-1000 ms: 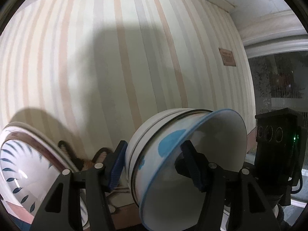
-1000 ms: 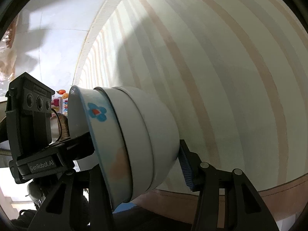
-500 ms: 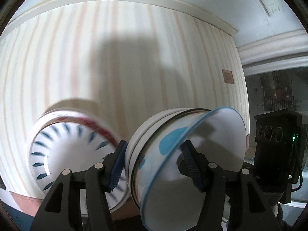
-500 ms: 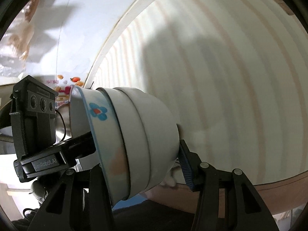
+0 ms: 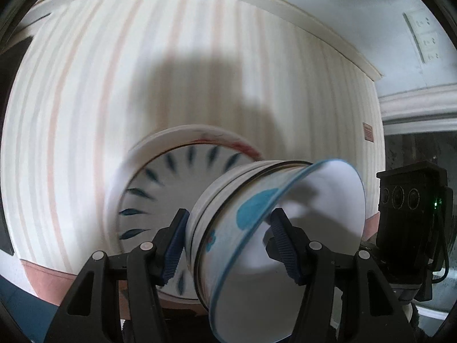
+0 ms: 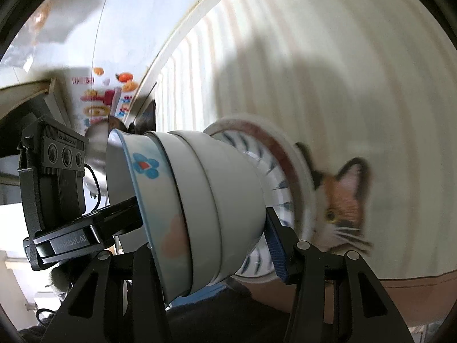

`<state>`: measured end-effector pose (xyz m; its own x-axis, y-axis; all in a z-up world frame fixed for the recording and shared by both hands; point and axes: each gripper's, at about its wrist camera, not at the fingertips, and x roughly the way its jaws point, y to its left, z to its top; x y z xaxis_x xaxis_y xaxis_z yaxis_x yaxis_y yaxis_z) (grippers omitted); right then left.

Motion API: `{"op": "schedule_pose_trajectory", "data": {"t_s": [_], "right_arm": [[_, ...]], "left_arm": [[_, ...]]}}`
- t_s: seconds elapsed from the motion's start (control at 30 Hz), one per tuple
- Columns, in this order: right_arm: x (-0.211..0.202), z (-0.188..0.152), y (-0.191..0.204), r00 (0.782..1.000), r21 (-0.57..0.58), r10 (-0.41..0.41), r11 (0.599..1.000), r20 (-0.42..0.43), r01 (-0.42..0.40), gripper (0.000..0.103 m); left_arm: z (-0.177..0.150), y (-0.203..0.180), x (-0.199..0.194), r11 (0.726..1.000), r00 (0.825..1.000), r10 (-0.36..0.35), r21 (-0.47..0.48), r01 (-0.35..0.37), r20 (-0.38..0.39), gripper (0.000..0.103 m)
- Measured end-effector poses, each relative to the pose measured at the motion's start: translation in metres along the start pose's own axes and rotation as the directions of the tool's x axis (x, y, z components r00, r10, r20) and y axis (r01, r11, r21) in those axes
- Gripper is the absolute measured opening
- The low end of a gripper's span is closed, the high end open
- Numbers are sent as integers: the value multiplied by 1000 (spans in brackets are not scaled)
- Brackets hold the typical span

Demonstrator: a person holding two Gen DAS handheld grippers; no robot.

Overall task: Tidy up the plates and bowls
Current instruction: 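Carry the nested bowls over the plate stack with the right gripper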

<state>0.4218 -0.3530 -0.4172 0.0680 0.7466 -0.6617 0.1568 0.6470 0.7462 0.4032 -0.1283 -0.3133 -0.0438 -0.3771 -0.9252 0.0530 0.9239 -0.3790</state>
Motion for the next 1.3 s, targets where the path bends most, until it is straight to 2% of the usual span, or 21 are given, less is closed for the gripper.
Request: {"op": "schedule_pose_trajectory", "data": {"t_s": [0.4, 0.8, 0.97, 1.1, 1.3], "right_arm": [[50, -3, 14, 998, -24, -26, 999, -57, 24, 52], [68, -1, 16, 996, -38, -69, 997, -50, 67, 52], [66, -3, 16, 994, -42, -94, 995, -48, 92, 52], [64, -6, 18, 993, -45, -112, 993, -38, 111, 53], [40, -13, 33, 984, -80, -178, 981, 27, 179, 54]], "left_arm": [[3, 41, 13, 999, 1000, -2, -50, 2, -5, 57], [5, 44, 22, 1000, 1000, 11, -22, -11, -4, 57], [5, 35, 21, 999, 999, 38, 7, -38, 13, 57], [2, 30, 12, 996, 995, 86, 32, -88, 46, 57], [-12, 23, -14, 983, 978, 163, 59, -171, 130, 57]]}}
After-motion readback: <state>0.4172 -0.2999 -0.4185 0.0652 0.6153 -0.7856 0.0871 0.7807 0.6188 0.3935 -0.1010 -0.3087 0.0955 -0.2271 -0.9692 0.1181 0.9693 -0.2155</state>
